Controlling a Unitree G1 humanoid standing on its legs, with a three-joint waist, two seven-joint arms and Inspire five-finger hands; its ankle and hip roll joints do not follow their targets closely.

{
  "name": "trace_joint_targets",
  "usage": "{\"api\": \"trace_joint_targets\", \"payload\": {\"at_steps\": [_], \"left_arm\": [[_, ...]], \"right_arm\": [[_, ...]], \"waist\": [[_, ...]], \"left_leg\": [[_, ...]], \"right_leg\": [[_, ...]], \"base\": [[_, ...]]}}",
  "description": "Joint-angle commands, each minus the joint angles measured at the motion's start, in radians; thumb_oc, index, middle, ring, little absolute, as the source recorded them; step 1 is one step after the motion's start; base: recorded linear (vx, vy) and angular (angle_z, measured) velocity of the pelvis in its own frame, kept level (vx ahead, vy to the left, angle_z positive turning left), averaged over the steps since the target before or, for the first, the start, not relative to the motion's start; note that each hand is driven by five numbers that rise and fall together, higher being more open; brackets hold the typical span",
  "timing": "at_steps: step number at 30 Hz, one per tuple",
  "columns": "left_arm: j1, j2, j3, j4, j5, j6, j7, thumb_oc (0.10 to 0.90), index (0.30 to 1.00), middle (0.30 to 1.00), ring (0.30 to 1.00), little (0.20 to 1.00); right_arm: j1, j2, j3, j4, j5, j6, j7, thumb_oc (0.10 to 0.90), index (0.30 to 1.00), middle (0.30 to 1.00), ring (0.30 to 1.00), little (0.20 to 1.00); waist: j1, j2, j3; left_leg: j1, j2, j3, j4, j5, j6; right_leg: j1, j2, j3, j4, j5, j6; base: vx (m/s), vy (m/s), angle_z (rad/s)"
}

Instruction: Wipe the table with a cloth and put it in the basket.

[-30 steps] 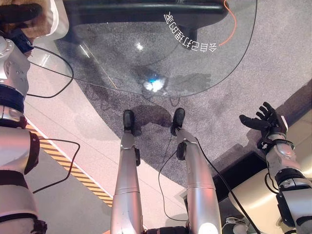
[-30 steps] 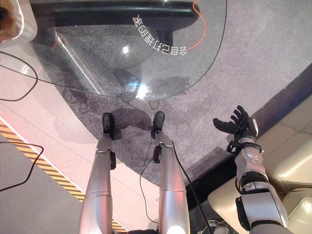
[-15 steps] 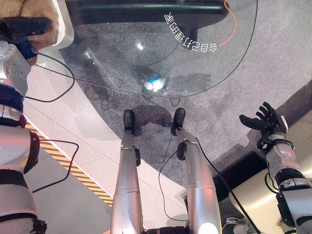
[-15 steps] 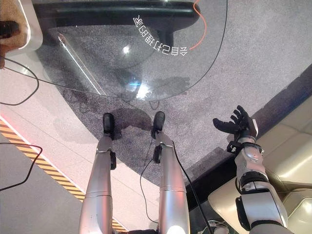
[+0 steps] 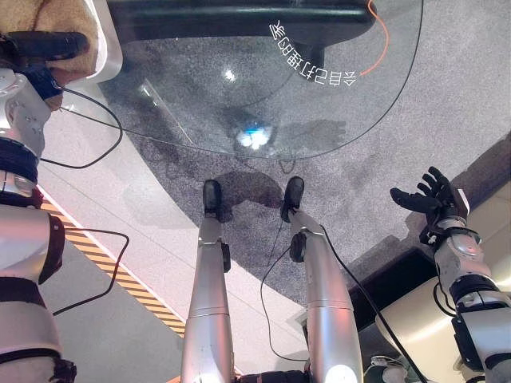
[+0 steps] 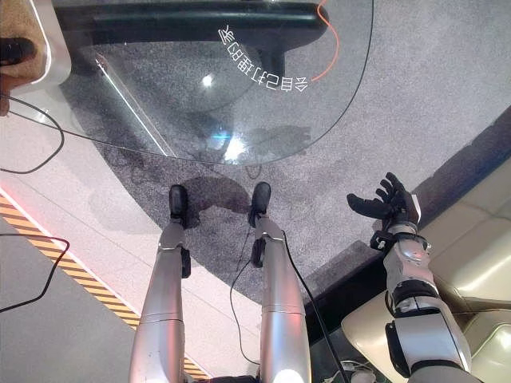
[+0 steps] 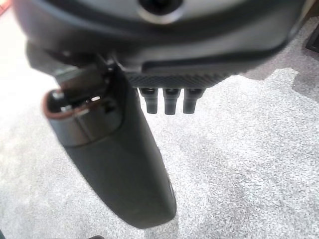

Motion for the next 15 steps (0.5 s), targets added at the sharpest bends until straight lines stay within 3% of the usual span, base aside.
{"api": "trace_joint_targets", "payload": {"at_steps": [1, 5, 6, 7, 15], "left_arm": [[-0.047, 0.033, 0.025, 0.028, 0.006, -0.031, 0.012, 0.100, 0.300, 0.300, 0.300, 0.200], [-0.051, 0.032, 0.019, 0.029, -0.003, -0.026, 0.015, 0.100, 0.300, 0.300, 0.300, 0.200], [-0.051, 0.031, 0.019, 0.028, -0.007, -0.022, 0.017, 0.284, 0.458, 0.458, 0.458, 0.384], [-0.050, 0.030, 0.021, 0.027, -0.014, -0.018, 0.028, 0.800, 0.900, 0.900, 0.900, 0.900], [-0.062, 0.032, 0.022, 0.047, -0.014, -0.032, 0.039, 0.800, 0.900, 0.900, 0.900, 0.900]], "right_arm": [[0.036, -0.082, -0.016, 0.026, 0.037, -0.022, -0.036, 0.800, 0.900, 0.900, 0.900, 0.900], [0.032, -0.085, -0.014, 0.028, 0.035, -0.022, -0.034, 0.800, 0.900, 0.900, 0.900, 0.900], [0.036, -0.083, -0.014, 0.029, 0.035, -0.024, -0.034, 0.800, 0.900, 0.900, 0.900, 0.900], [0.038, -0.084, -0.014, 0.027, 0.036, -0.023, -0.035, 0.800, 0.900, 0.900, 0.900, 0.900], [0.038, -0.084, -0.013, 0.044, 0.044, -0.030, -0.020, 0.800, 0.900, 0.900, 0.900, 0.900]], "waist": [[-0.015, 0.064, -0.024], [-0.016, 0.068, -0.024], [-0.016, 0.069, -0.024], [-0.016, 0.070, -0.024], [-0.016, 0.068, -0.024]], "left_leg": [[-0.008, 0.016, 0.103, 0.032, 0.002, 0.077], [-0.010, 0.015, 0.103, 0.031, 0.003, 0.075], [-0.009, 0.016, 0.104, 0.031, 0.003, 0.075], [-0.009, 0.016, 0.106, 0.031, 0.003, 0.075], [-0.005, 0.017, 0.104, 0.025, 0.005, 0.076]], "right_leg": [[0.075, 0.050, 0.059, -0.040, -0.009, 0.027], [0.072, 0.048, 0.058, -0.039, -0.010, 0.027], [0.072, 0.047, 0.057, -0.038, -0.010, 0.028], [0.071, 0.047, 0.058, -0.037, -0.010, 0.028], [0.077, 0.044, 0.056, -0.046, -0.008, 0.027]], "base": [[0.00, 0.000, 0.00], [0.00, 0.000, 0.00], [0.00, 0.000, 0.00], [0.00, 0.000, 0.00], [0.00, 0.000, 0.00]]}}
